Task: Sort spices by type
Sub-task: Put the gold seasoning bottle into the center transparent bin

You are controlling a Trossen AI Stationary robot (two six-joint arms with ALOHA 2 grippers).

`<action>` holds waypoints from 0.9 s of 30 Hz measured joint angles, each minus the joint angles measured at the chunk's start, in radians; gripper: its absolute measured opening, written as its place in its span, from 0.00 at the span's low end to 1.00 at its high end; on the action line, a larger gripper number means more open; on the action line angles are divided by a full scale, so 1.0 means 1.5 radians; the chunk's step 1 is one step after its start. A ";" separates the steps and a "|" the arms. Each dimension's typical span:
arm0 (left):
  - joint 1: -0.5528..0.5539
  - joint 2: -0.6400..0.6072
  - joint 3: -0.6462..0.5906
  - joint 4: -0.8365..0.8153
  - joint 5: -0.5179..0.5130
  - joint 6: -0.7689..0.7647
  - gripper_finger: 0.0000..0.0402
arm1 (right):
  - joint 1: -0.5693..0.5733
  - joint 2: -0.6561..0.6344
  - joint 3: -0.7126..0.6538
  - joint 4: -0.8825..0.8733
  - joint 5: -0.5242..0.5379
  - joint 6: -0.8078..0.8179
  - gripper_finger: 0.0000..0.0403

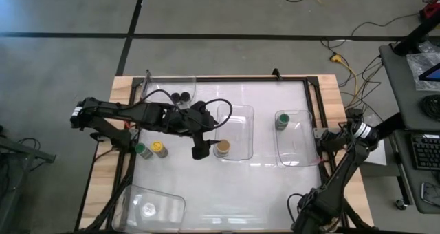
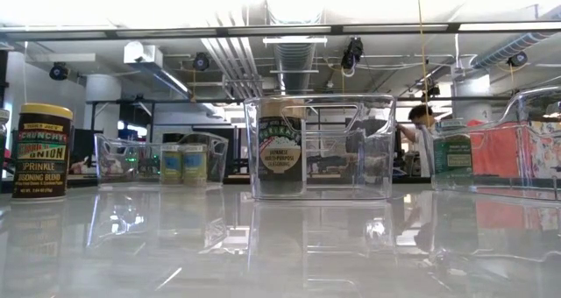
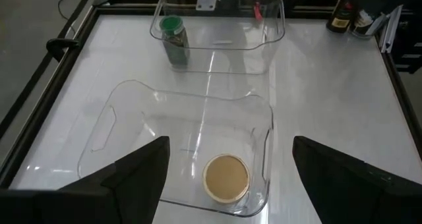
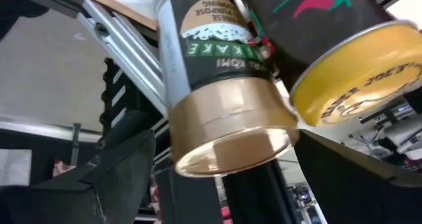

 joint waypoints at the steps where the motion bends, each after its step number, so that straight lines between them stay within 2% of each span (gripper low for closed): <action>1: 0.000 0.000 0.000 0.000 0.000 0.000 0.76 | 0.000 0.000 -0.002 -0.001 -0.001 -0.002 0.87; 15: 0.000 0.000 -0.004 -0.004 0.000 -0.009 0.76 | 0.000 -0.001 -0.007 0.042 0.008 0.012 0.87; 27: 0.000 0.000 -0.004 -0.005 0.000 -0.012 0.76 | -0.006 -0.001 0.018 0.050 0.096 0.042 0.87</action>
